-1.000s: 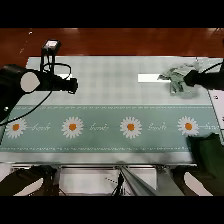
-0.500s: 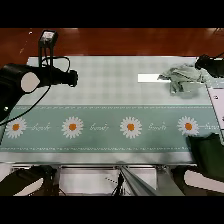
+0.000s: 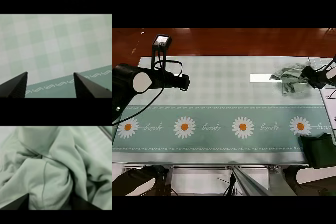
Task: Fold the shirts.
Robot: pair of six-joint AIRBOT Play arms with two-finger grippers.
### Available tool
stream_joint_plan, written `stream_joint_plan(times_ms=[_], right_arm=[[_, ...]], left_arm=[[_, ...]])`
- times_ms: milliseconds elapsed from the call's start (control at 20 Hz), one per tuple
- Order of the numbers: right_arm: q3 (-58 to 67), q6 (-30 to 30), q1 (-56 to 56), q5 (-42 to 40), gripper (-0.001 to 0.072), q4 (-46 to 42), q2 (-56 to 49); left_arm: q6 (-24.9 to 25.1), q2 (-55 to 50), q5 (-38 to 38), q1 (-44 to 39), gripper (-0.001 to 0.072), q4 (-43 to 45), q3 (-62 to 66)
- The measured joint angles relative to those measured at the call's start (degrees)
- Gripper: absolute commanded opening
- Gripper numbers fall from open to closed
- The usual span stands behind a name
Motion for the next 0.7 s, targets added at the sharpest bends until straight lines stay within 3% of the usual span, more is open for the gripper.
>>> stream_joint_plan(times_ms=[100, 400, 700], right_arm=[[0.0, -0.3, 0.4, -1.8, 0.0041, 3.6, -2.0], [0.1, -4.7, 3.6, -5.4, 0.0029, 9.2, 0.2], [0.1, -16.2, 9.7, -5.3, 0.0028, 11.6, 19.6]], left_arm=[[0.0, 0.0, -0.2, 0.0, 0.0678, -0.3, 0.0], [0.0, 0.6, -0.6, 0.0, 0.0678, -0.8, 1.2], [0.0, 3.4, -1.0, 0.0, 0.0678, -0.9, 12.6]])
